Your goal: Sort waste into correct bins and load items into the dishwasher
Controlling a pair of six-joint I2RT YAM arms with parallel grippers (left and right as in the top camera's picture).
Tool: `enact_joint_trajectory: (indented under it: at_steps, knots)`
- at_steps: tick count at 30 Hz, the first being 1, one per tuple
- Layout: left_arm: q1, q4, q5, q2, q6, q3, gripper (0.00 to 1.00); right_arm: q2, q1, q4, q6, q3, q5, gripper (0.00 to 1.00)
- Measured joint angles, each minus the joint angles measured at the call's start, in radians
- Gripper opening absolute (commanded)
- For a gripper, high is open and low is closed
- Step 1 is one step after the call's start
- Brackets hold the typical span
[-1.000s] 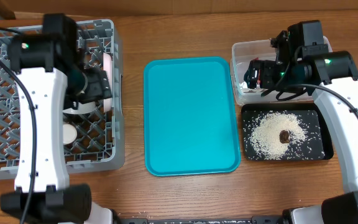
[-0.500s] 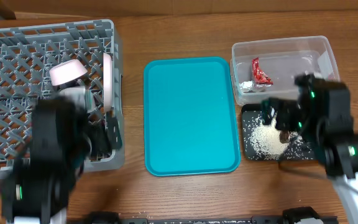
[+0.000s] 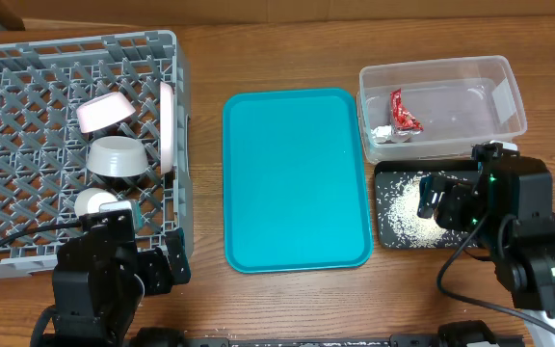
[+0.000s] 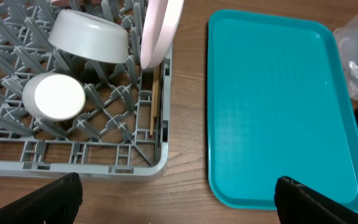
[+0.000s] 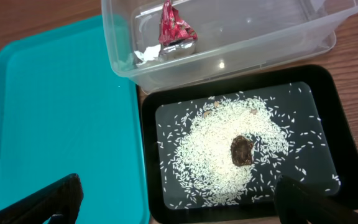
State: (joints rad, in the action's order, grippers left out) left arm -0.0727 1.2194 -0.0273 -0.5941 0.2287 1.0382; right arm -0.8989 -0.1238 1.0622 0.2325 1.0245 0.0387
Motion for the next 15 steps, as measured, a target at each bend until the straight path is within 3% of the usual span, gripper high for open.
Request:
enact_joint_trajectory:
  at_steps: [15]
  knots:
    - [0.000,0.012,0.000,0.000,0.000,0.000,1.00,-0.139,0.000,0.008,0.003,-0.010,0.003,1.00]
